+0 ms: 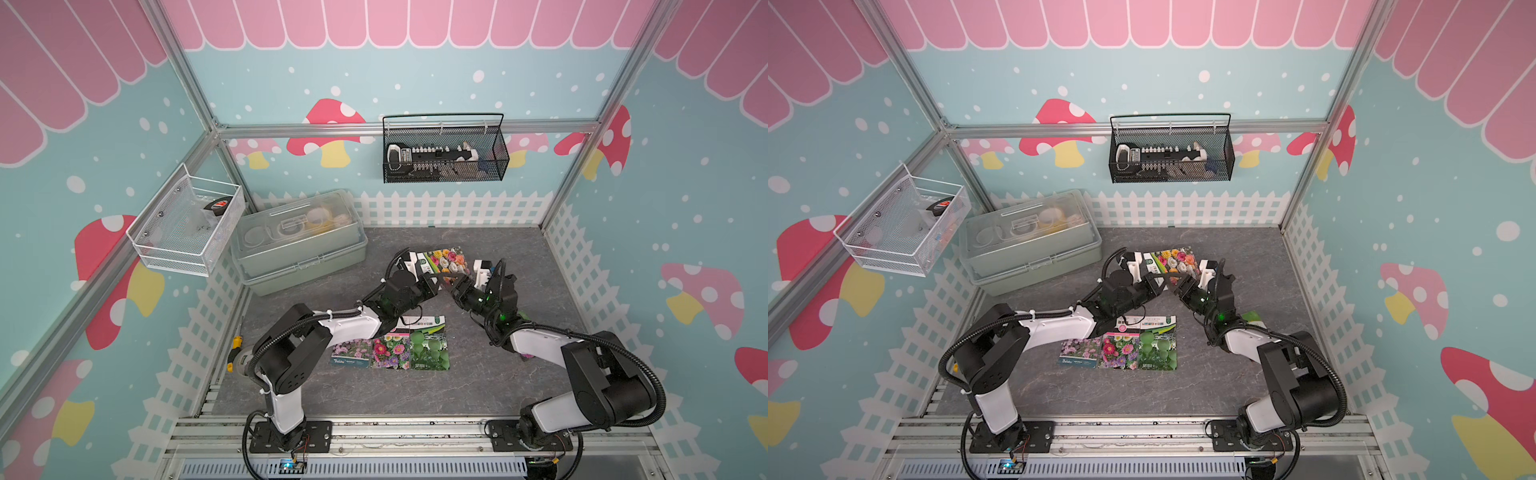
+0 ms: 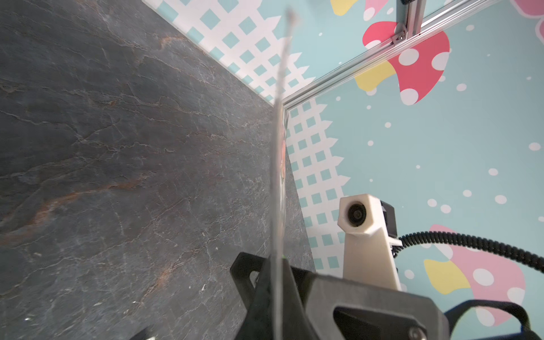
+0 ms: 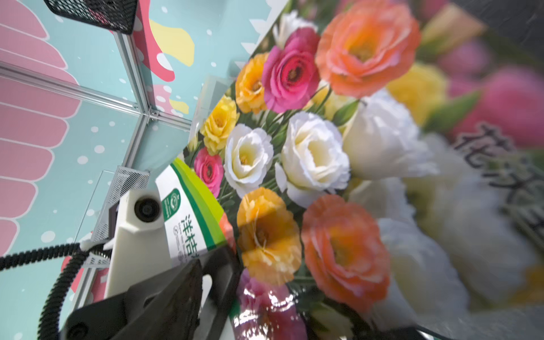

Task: Arrange the seed packets in a row
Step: Pick up the seed packet from the center of the board.

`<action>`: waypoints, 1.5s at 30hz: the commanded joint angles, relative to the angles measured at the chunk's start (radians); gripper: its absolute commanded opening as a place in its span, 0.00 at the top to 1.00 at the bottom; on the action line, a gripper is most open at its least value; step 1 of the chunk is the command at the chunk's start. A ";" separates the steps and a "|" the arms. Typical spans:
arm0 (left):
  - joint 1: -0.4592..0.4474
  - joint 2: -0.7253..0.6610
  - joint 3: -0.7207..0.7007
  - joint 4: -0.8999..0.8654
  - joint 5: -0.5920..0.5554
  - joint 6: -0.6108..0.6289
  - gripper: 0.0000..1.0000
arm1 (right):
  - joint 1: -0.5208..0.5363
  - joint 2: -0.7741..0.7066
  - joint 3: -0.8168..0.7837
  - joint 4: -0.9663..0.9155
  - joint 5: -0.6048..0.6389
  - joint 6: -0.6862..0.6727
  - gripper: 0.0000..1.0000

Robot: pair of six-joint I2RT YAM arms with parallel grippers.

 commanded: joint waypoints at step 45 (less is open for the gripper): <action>0.153 -0.403 -0.150 -0.460 0.010 0.126 0.40 | -0.275 -0.222 0.195 -0.940 -0.444 -0.495 1.00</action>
